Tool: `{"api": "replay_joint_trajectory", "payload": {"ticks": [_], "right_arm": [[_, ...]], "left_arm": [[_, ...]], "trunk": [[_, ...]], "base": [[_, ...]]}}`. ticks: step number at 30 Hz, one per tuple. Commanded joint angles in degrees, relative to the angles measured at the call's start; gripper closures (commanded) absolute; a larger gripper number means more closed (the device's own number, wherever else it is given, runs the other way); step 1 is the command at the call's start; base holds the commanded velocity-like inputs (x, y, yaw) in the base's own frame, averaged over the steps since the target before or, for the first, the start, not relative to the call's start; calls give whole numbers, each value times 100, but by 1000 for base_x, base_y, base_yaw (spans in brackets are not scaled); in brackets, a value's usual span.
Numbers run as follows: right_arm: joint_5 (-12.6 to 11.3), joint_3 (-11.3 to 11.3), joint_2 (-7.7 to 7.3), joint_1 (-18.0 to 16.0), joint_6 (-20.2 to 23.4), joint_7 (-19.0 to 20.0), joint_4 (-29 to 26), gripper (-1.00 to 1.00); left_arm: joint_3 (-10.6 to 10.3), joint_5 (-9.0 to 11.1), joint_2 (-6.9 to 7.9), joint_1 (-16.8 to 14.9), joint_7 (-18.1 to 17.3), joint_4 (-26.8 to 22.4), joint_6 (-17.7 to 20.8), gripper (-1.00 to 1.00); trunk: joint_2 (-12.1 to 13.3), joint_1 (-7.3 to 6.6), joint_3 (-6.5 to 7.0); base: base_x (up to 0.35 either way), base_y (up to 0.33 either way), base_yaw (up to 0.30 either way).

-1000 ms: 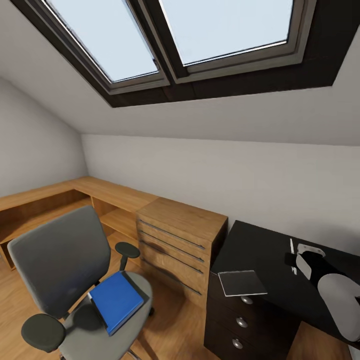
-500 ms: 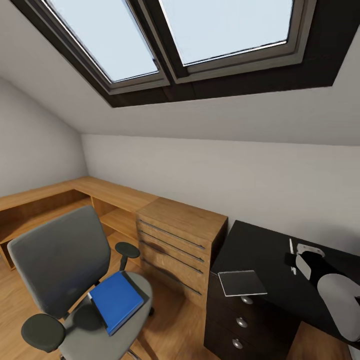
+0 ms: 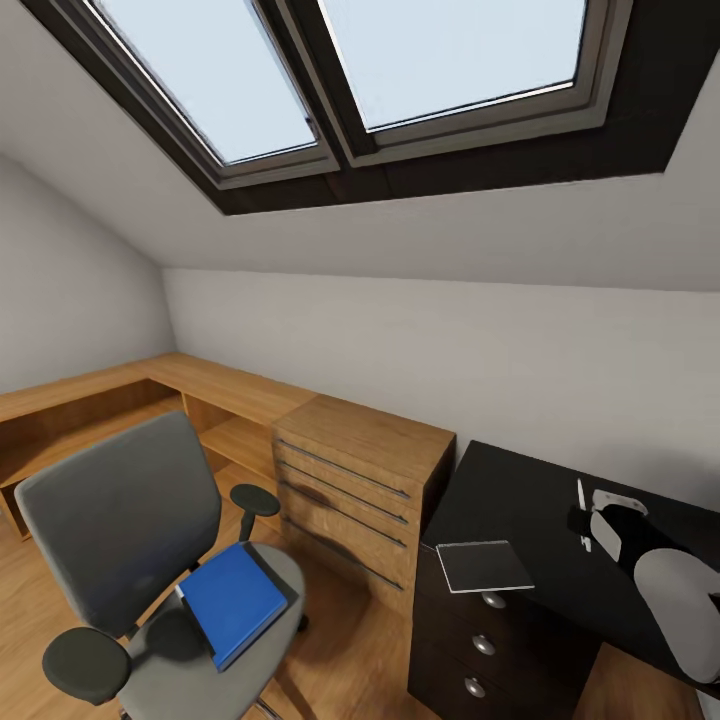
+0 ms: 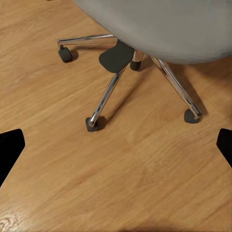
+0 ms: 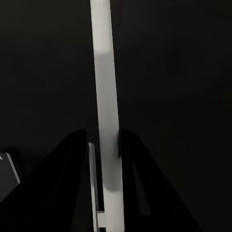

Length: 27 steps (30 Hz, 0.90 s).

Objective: In the bedroom, organize the workspace by keeping the computer under the desk, ensuring the monitor is on the desk, placing the keyboard on the desk next to the monitor, placing the mouse on the desk next to the keyboard, moving the folder from the swivel chair onto the desk next to the mouse, stacking the notebook on top of the folder with the pen on top of the notebook, and positioning the swivel chair next to the desk.

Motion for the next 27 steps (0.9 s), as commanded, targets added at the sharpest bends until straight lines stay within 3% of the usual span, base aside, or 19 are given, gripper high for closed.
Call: {"api": "replay_joint_trajectory", "payload": {"ticks": [1,6,12,18,23,24,27], "right_arm": [[57,-39,3,-4,33,0,-7,100],[58,-41,3,-4,32,3,0,100],[49,-39,4,-4,40,3,1,100],[49,-33,12,-4,41,-1,-2,100],[49,-33,25,-4,41,-4,-3,100],[49,-33,28,-4,41,-5,-5,100],[49,-33,28,-4,41,-5,-7,100]], "left_arm": [[5,-14,0,-4,20,0,-12,-100],[22,-3,-13,-4,34,-13,-7,-100],[10,-5,-141,-4,37,-84,-6,-100],[-4,-29,-256,-4,48,-716,62,-100],[-13,-45,-267,-4,53,-1378,970,-100],[-14,-51,-270,3,59,-2086,1884,-100],[-15,-46,-276,68,65,-3073,2981,-100]], "trunk": [[-5,0,-8],[-5,0,-8],[-5,0,-8],[-5,0,-8],[-5,0,-8],[-5,0,-8],[-5,0,-8]], "base": [[0,0,0],[0,0,0],[0,0,0],[0,0,0],[0,0,0],[0,0,0],[0,0,0]]}}
